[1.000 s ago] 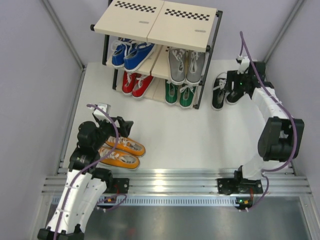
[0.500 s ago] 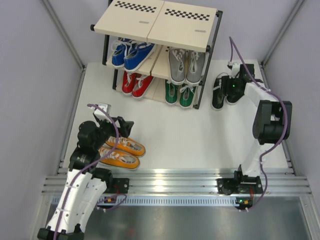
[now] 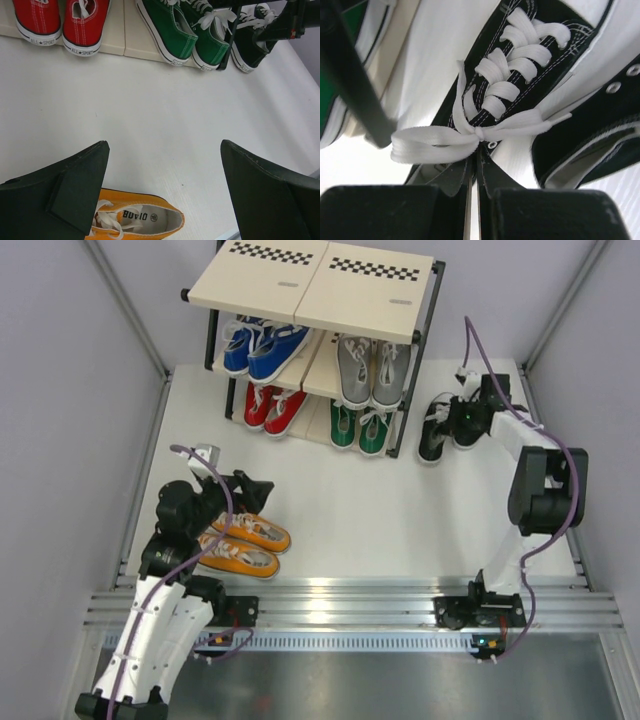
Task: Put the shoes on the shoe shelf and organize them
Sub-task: Pick up the shoe at the center of the board.
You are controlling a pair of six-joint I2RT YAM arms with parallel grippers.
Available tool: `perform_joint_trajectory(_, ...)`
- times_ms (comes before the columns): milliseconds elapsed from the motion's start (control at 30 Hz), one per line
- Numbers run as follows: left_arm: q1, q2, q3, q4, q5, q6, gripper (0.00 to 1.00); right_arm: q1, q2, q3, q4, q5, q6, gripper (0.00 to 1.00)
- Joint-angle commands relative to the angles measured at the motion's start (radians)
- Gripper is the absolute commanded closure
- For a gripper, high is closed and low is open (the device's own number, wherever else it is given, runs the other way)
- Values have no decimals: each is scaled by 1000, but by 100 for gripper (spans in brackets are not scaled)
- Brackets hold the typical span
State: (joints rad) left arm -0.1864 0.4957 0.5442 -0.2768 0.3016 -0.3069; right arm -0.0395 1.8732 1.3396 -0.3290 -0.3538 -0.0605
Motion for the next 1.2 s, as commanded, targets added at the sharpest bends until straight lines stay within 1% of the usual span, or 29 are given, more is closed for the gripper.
perform_joint_trajectory(0,-4,7,-3,67,85,-118,2,-17,-204,-46,42,-112,30,100)
perform_joint_trajectory(33,-4,13,-6,68,120,-147,2,-20,-241,-86,44,-125,31,100)
perform_joint_trajectory(67,-4,17,-16,68,145,-220,2,-25,-311,-105,42,-154,36,100)
perform_joint_trajectory(100,-4,23,-21,70,169,-256,2,-31,-350,-123,36,-166,39,100)
perform_joint_trajectory(133,-4,23,-29,70,206,-334,2,-34,-421,-158,33,-187,48,100)
perform_joint_trajectory(267,-25,-2,-69,71,248,-440,2,-48,-594,-233,-8,-261,54,100)
perform_joint_trajectory(333,-77,-34,-73,74,203,-465,2,-53,-655,-258,-62,-290,45,100)
perform_joint_trajectory(367,-100,-42,-73,76,185,-486,2,-57,-710,-264,-80,-334,27,100)
perform_joint_trajectory(400,-160,-54,-72,85,165,-500,2,-57,-738,-278,-129,-359,8,100)
perform_joint_trajectory(433,-195,-55,-72,106,110,-530,2,-59,-793,-286,-146,-404,-22,100)
perform_joint_trajectory(467,-229,-52,-73,122,87,-547,2,-60,-816,-289,-169,-436,-50,100)
perform_joint_trajectory(500,-304,-42,-81,142,55,-566,2,-62,-838,-289,-211,-470,-93,100)
perform_joint_trajectory(533,-344,-31,-82,169,25,-596,2,-62,-879,-295,-252,-512,-129,100)
perform_joint_trajectory(567,-384,-19,-87,223,-40,-607,2,-62,-897,-298,-269,-536,-140,100)
perform_joint_trajectory(600,-469,16,-90,256,-73,-616,2,-62,-911,-295,-300,-565,-171,100)
perform_joint_trajectory(633,-517,41,-89,298,-106,-627,2,-62,-933,-287,-365,-603,-238,100)
perform_joint_trajectory(667,-562,68,-87,365,-175,-629,2,-62,-944,-287,-378,-658,-249,100)
perform_joint_trajectory(700,-655,133,-84,399,-209,-627,2,-62,-953,-290,-393,-681,-262,100)
perform_joint_trajectory(733,-703,168,-72,433,-252,-617,2,-62,-963,-289,-415,-706,-307,100)
perform_joint_trajectory(767,-747,241,-66,521,-327,-607,2,-60,-964,-284,-467,-762,-335,100)
perform_joint_trajectory(800,-828,280,-61,566,-356,-598,2,-59,-967,-286,-479,-781,-347,100)
perform_joint_trajectory(833,-861,321,-49,620,-377,-586,2,-59,-967,-287,-487,-821,-364,100)
perform_joint_trajectory(867,-884,363,-43,667,-386,-583,2,-57,-965,-286,-525,-839,-384,100)
perform_joint_trajectory(900,-913,442,-33,753,-398,-584,2,-50,-964,-283,-539,-855,-401,100)
perform_joint_trajectory(967,-926,518,-7,830,-404,-589,2,-42,-965,-284,-550,-898,-415,100)
perform_joint_trajectory(1000,-938,580,9,908,-410,-586,2,-34,-968,-286,-550,-919,-417,100)
perform_joint_trajectory(1067,-947,656,22,977,-415,-575,1,-20,-974,-290,-550,-938,-418,100)
perform_joint_trajectory(1167,-956,722,39,1076,-418,-572,2,-7,-987,-301,-544,-967,-423,100)
